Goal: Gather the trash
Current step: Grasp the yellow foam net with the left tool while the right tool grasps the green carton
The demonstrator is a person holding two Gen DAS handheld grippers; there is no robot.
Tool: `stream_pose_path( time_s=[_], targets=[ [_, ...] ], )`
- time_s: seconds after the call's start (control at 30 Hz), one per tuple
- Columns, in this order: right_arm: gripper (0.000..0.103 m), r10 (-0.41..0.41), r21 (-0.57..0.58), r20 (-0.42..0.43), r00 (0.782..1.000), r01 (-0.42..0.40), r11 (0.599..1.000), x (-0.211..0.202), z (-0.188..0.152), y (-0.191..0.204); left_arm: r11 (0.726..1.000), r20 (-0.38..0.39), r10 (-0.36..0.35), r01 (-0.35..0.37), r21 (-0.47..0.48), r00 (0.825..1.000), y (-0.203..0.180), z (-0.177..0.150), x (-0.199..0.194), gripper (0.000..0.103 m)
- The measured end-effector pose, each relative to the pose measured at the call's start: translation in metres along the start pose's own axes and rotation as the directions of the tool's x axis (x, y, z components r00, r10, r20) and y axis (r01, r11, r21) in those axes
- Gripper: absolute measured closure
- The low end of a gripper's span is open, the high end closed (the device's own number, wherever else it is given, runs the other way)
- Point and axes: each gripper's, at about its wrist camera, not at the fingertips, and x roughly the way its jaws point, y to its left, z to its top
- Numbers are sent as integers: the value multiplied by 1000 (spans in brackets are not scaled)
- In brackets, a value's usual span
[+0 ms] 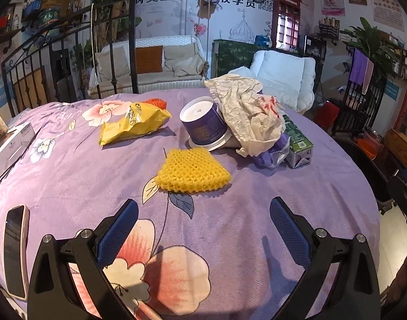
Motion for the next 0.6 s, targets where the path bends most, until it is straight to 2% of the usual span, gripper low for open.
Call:
stream_pose_path(
  time_s=[0.1,0.2,0.33,0.4,0.5,0.6],
  targets=[
    [5,46,9,-86,995,-45,999,21,6,-2,1000,-64,-4,4,-10,998,12,13,19,5],
    [5,101,52,-182,978,-93,994,46,12,-9,1000,-121,-14,14,-2,993,17,26,39,5],
    [5,130,73,-270,954,-114,991,80,21,-11,1000,-189,-21,23,10,982,20,39,68,5],
    [5,153,83,-299,942,-134,988,95,26,-13,1000,-222,-21,23,7,975,23,43,80,5],
    [5,152,97,-320,935,-127,987,119,36,-18,999,-265,-34,31,-18,964,26,44,93,5],
    [5,185,163,-353,917,-134,977,148,48,-27,997,-298,-69,55,-54,952,28,43,101,14]
  ],
)
